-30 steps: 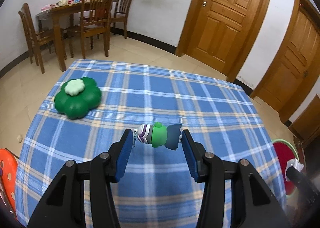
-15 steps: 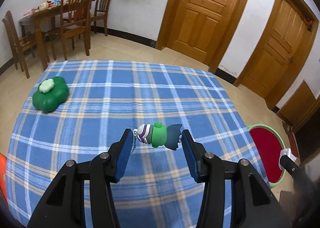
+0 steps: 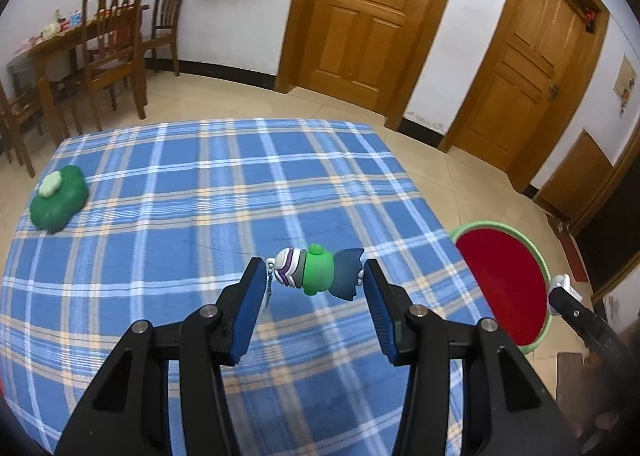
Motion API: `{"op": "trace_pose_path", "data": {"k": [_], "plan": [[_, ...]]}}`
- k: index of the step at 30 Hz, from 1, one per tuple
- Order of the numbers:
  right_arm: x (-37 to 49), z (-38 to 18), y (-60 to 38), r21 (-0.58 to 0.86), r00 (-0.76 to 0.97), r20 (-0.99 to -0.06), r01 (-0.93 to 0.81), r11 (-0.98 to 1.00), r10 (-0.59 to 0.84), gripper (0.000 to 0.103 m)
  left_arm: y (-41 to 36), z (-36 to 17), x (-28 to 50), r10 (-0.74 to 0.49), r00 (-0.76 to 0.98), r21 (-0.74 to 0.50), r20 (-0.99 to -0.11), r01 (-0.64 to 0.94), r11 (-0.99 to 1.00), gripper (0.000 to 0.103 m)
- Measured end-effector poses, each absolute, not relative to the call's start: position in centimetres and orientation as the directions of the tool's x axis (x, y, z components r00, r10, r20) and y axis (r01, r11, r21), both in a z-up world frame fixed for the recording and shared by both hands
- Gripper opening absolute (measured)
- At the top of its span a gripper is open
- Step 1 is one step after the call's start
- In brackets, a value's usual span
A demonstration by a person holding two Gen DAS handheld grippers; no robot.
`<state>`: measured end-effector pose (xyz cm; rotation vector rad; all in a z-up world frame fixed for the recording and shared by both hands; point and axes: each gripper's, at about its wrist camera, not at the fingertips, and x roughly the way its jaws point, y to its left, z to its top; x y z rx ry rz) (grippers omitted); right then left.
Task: Collect trash
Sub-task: 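Carry the figure toy and foam bag over the red bin with both grippers, then open both grippers to drop the foam bag and figure toy into the bin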
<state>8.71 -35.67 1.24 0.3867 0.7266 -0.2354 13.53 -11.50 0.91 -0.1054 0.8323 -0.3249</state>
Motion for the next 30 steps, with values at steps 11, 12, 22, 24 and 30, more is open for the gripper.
{"op": "trace_pose_path", "data": {"k": [11, 12, 22, 24, 30], "plan": [[7.8, -0.4, -39.1, 0.27, 0.699, -0.706, 0.42, 0.866, -0.119, 0.074, -16.5, 0.1, 13.1, -0.376, 0.569, -0.204, -0.731, 0.345, 0.916, 0.05], [7.7, -0.6, -39.5, 0.273, 0.695, -0.709, 0.426, 0.862, -0.119, 0.074, -17.0, 0.0, 13.1, -0.378, 0.565, -0.2, -0.733, 0.353, 0.914, 0.05], [6.9, -1.8, -42.3, 0.322, 0.682, -0.724, 0.465, 0.825, -0.102, 0.077, -21.6, -0.3, 13.0, -0.418, 0.519, -0.191, -0.745, 0.435, 0.88, 0.05], [6.9, -1.8, -42.7, 0.333, 0.686, -0.721, 0.468, 0.819, -0.099, 0.08, -22.5, -0.4, 13.0, -0.423, 0.512, -0.187, -0.748, 0.448, 0.874, 0.05], [6.1, -1.6, -43.9, 0.36, 0.701, -0.707, 0.471, 0.805, -0.093, 0.081, -24.7, -0.5, 12.9, -0.437, 0.494, -0.176, -0.752, 0.489, 0.854, 0.05]]}}
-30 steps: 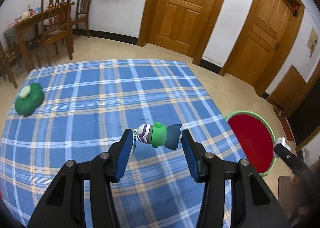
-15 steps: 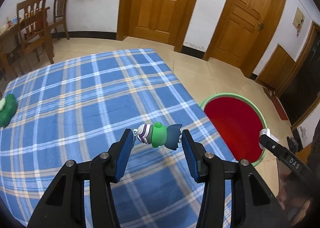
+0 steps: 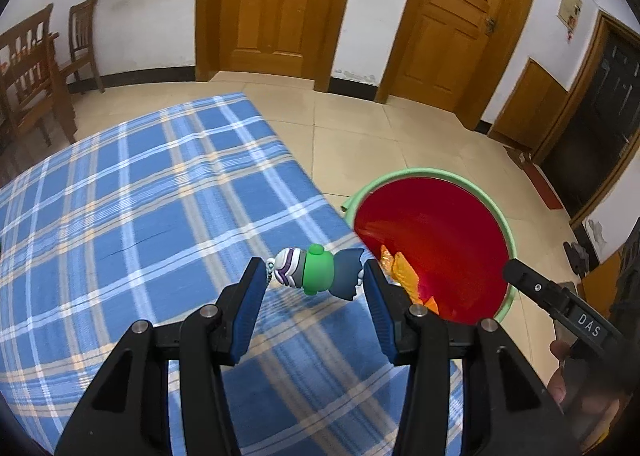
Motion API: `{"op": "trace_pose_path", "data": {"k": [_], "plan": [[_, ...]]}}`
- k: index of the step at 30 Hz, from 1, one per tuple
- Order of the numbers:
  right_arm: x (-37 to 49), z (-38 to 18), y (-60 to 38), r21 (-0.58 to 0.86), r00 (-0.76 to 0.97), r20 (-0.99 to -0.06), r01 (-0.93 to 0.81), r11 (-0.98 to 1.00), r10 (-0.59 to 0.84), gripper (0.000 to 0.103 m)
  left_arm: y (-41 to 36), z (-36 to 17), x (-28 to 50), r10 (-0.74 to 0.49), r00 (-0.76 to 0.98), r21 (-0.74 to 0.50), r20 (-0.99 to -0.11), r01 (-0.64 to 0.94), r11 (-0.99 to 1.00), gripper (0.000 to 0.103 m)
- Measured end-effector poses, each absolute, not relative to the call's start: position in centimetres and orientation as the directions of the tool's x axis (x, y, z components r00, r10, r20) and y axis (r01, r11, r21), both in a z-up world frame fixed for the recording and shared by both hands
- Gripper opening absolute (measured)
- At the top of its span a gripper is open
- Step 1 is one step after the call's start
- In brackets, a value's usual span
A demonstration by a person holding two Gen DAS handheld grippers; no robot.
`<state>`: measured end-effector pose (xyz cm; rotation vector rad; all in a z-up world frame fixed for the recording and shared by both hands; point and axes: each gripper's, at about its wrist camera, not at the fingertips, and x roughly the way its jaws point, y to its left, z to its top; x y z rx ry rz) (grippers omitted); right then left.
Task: Collect trash
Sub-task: 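Open both grippers to drop the foam bag and figure toy into the bin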
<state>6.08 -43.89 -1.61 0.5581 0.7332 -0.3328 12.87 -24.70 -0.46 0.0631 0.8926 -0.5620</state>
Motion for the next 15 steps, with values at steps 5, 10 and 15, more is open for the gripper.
{"op": "trace_pose_path", "data": {"k": [5, 10, 15], "plan": [[5.4, -1.3, -44.6, 0.369, 0.708, -0.698, 0.484, 0.794, -0.107, 0.081, -27.0, -0.7, 12.7, -0.469, 0.469, -0.174, -0.749, 0.543, 0.821, 0.05], [4.7, -1.1, -45.3, 0.374, 0.713, -0.69, 0.501, 0.781, -0.126, 0.081, -29.4, -1.3, 12.8, -0.492, 0.43, -0.182, -0.757, 0.584, 0.791, 0.05], [4.2, -0.9, -46.0, 0.384, 0.715, -0.685, 0.514, 0.767, -0.137, 0.081, -31.3, -1.7, 12.8, -0.528, 0.389, -0.211, -0.755, 0.618, 0.757, 0.05]]}}
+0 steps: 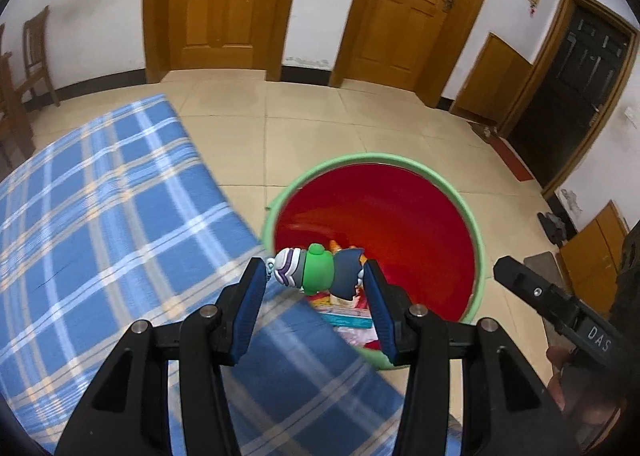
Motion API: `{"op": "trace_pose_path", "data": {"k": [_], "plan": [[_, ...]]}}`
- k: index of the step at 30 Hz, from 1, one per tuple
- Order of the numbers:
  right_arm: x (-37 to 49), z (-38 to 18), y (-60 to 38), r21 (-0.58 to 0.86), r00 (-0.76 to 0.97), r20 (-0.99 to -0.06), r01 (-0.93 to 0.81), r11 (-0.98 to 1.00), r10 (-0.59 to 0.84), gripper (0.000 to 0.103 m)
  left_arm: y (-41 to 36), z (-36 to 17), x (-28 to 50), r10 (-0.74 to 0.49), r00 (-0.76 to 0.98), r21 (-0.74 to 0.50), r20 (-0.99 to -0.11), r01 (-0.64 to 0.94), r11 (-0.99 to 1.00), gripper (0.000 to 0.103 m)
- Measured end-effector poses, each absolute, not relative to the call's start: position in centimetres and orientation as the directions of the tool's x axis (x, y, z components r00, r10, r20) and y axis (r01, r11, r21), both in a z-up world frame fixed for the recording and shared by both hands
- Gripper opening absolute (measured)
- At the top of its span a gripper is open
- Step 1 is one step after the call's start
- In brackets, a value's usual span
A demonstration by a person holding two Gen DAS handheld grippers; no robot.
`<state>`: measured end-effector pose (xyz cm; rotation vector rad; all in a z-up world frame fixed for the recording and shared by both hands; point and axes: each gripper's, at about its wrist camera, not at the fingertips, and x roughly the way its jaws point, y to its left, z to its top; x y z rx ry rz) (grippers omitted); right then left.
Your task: Collect trash
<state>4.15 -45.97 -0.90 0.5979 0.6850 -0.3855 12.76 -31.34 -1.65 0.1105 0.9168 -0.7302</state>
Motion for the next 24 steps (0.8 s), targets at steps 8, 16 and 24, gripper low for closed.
{"op": "trace_pose_path", "data": {"k": [8, 16, 24], "plan": [[3.4, -0.8, -46.4, 0.389, 0.713, -0.684, 0.533, 0.751, -0.152, 0.081, -32.8, -1.1, 12.0, -0.553, 0.403, -0.188, -0.729, 0.659, 0.728, 0.064], [3.2, -0.7, -46.2, 0.385, 0.715, -0.683, 0.527, 0.758, -0.149, 0.081, -32.0, -0.7, 11.7, -0.544, 0.408, -0.193, -0.733, 0.643, 0.741, 0.065], [3.0, -0.2, -44.9, 0.376, 0.718, -0.681, 0.51, 0.774, -0.142, 0.081, -28.7, 0.3, 11.5, -0.514, 0.45, -0.198, -0.73, 0.581, 0.789, 0.065]]}}
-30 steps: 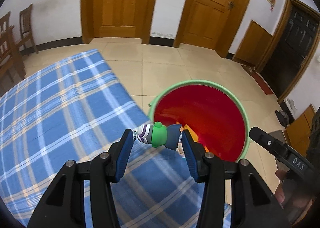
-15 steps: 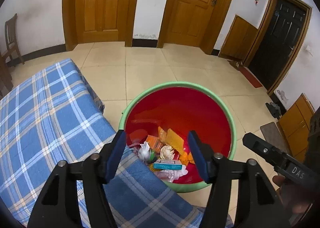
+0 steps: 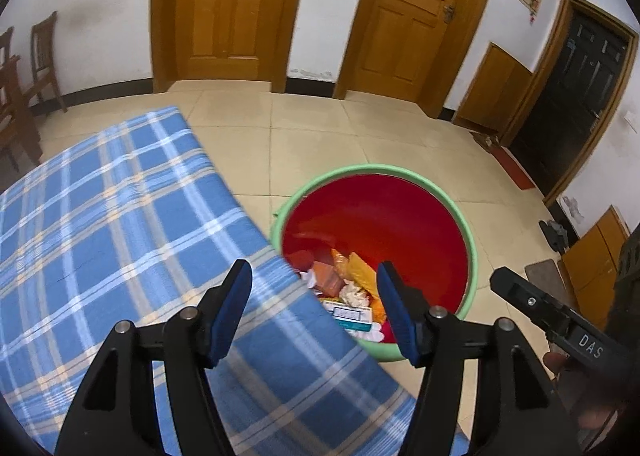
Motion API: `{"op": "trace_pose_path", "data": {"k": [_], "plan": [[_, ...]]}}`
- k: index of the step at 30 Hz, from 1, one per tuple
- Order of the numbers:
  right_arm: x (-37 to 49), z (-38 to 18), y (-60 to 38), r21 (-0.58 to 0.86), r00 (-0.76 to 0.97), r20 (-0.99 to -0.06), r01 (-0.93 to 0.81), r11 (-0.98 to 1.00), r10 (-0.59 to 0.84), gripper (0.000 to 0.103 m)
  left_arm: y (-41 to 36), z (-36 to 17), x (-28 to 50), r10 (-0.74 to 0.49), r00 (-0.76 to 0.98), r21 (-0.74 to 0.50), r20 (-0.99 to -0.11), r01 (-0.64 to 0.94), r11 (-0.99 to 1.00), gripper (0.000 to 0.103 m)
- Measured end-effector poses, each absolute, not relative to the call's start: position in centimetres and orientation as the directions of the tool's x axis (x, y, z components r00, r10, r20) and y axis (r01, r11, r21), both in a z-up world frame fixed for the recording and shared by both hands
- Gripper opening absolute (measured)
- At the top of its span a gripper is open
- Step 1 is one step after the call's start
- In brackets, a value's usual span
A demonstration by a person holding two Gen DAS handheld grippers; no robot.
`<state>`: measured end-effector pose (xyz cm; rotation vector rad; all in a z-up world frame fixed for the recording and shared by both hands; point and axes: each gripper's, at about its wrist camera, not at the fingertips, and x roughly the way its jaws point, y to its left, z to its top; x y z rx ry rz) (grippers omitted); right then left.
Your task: Collect trash
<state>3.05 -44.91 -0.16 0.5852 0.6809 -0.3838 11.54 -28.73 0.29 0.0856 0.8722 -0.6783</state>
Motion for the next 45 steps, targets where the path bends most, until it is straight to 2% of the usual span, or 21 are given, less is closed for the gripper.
{"op": "trace_pose_path", "data": {"k": [13, 20, 25, 27, 31, 37, 45], "plan": [[4.1, 2.1, -39.0, 0.348, 0.749, -0.657, 0.401, 0.847, -0.084, 0.084, -20.3, 1.7, 10.3, -0.4, 0.573, -0.173, -0.715, 0.41, 0.896, 0.07], [4.9, 2.9, -35.0, 0.307, 0.761, -0.645, 0.331, 0.892, -0.06, 0.097, -15.7, 1.6, 9.3, -0.332, 0.611, -0.156, -0.719, 0.324, 0.933, 0.073], [5.2, 3.0, -32.4, 0.289, 0.762, -0.646, 0.282, 0.915, -0.03, 0.099, -12.7, 1.5, 8.4, -0.301, 0.628, -0.16, -0.718, 0.272, 0.949, 0.073], [5.2, 2.9, -31.4, 0.28, 0.763, -0.646, 0.266, 0.922, -0.024, 0.102, -11.6, 1.6, 8.1, -0.288, 0.639, -0.16, -0.713, 0.251, 0.955, 0.074], [5.2, 2.7, -29.3, 0.265, 0.758, -0.653, 0.229, 0.937, 0.0, 0.102, -9.7, 1.9, 7.3, -0.254, 0.66, -0.153, -0.707, 0.208, 0.966, 0.077], [4.9, 2.3, -26.5, 0.234, 0.764, -0.646, 0.193, 0.953, 0.004, 0.102, -7.2, 2.1, 6.2, -0.199, 0.691, -0.132, -0.695, 0.15, 0.98, 0.086], [4.3, 1.8, -24.2, 0.196, 0.767, -0.642, 0.162, 0.967, 0.002, 0.102, -5.0, 2.2, 4.9, -0.151, 0.715, -0.114, -0.682, 0.1, 0.988, 0.086]]}}
